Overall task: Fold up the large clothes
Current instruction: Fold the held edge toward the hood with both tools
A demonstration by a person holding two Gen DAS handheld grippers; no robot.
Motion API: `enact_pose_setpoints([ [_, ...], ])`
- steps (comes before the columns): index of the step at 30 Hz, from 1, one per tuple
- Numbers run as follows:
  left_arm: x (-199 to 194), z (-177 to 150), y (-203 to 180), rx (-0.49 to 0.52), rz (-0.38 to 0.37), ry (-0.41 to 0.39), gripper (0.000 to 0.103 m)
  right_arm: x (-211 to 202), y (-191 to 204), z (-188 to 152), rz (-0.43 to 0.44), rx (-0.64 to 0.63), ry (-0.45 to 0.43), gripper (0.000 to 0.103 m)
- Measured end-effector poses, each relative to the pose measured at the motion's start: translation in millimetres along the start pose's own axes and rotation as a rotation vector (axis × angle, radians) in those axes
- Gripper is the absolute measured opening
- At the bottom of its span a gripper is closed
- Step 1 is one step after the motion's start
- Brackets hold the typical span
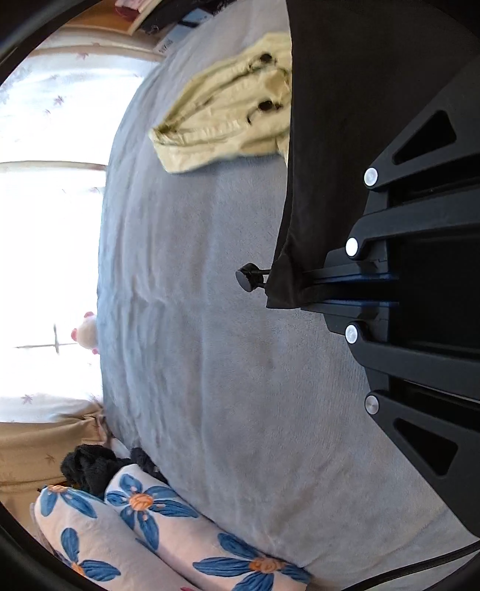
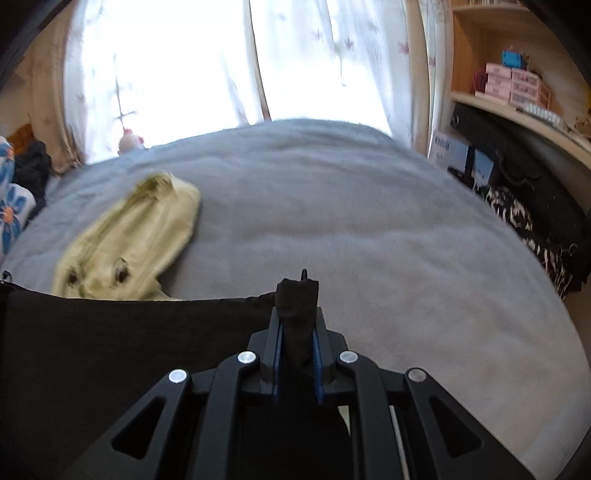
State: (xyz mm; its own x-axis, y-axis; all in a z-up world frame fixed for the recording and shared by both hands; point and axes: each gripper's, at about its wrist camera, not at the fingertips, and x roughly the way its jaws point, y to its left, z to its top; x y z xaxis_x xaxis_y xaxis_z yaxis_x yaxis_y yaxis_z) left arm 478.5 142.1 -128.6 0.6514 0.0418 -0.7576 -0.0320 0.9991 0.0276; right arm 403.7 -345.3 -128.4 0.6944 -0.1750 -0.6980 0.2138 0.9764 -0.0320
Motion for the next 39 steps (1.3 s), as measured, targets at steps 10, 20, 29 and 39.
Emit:
enact_pose_setpoints([
  [10, 53.6, -23.2, -8.5, 0.006, 0.069, 0.072, 0.018, 49.4, -1.2, -21.7, -0.068, 0.062, 0.136, 0.022],
  [20, -38.2, -45.5, -4.6, -0.029, 0.069, -0.078, 0.04, -38.8, 44.9, -27.2, 0.049, 0.047, 0.031, 0.025],
  [29, -32.7, -120.0, -12.5, 0.035, 0.064, 0.057, 0.041, -36.5, 102.5, -88.9, 0.123, -0.116, 0.168, 0.025],
  [39, -41.4, -128.6, 39.6, -0.081, 0.086, 0.119, 0.053, -53.7, -20.6, -95.7, 0.027, 0.092, 0.242, 0.028],
])
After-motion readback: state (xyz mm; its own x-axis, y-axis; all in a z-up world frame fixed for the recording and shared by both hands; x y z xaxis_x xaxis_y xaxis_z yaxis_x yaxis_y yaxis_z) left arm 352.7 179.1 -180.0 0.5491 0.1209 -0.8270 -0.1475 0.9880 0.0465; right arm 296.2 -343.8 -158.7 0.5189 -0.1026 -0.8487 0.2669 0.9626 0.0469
